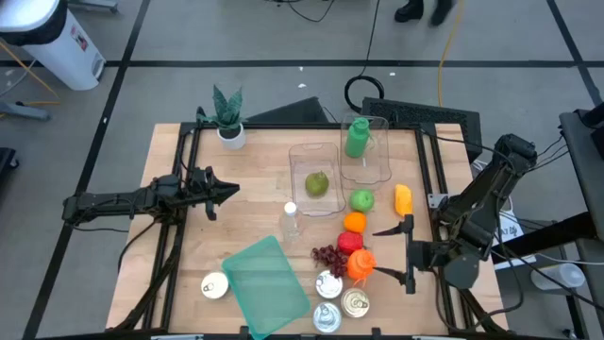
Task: Pick & Place Food Item
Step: Put the orange water bottle into the top transparent bin
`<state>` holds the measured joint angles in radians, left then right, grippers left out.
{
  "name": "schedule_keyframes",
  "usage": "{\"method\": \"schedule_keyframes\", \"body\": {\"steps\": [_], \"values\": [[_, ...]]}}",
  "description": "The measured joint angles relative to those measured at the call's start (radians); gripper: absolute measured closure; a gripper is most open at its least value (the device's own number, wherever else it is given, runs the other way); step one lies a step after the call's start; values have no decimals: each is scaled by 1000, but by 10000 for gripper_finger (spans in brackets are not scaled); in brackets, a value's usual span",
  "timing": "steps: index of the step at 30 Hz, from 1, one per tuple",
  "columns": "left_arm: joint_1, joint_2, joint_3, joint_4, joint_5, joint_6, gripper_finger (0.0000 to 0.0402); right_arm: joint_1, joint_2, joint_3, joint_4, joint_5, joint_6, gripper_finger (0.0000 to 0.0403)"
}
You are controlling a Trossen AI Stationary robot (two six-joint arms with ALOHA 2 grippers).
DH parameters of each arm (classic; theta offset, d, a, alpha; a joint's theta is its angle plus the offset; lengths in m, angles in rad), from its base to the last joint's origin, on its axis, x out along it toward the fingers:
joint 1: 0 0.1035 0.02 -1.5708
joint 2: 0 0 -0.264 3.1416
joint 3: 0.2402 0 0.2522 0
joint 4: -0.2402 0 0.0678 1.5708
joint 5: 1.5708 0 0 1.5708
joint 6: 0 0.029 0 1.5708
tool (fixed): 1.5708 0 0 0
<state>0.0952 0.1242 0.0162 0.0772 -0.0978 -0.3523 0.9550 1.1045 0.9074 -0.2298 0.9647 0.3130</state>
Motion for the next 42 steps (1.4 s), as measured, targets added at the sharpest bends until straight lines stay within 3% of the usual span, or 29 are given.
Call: {"method": "schedule_keyframes", "body": {"steps": [5, 14, 23, 42], "values": [[0, 0, 0, 0, 0, 0, 350, 0, -1, -113, 167, -34, 38, 12], [0, 0, 0, 0, 0, 1, 350, -7, -1, -330, 548, -24, -38, 9], [0, 0, 0, 1, 0, 1, 350, -12, -1, -480, 820, -27, -75, 9], [0, 0, 0, 0, -6, 3, 350, -79, 59, -507, 924, -159, -85, 9]]}}
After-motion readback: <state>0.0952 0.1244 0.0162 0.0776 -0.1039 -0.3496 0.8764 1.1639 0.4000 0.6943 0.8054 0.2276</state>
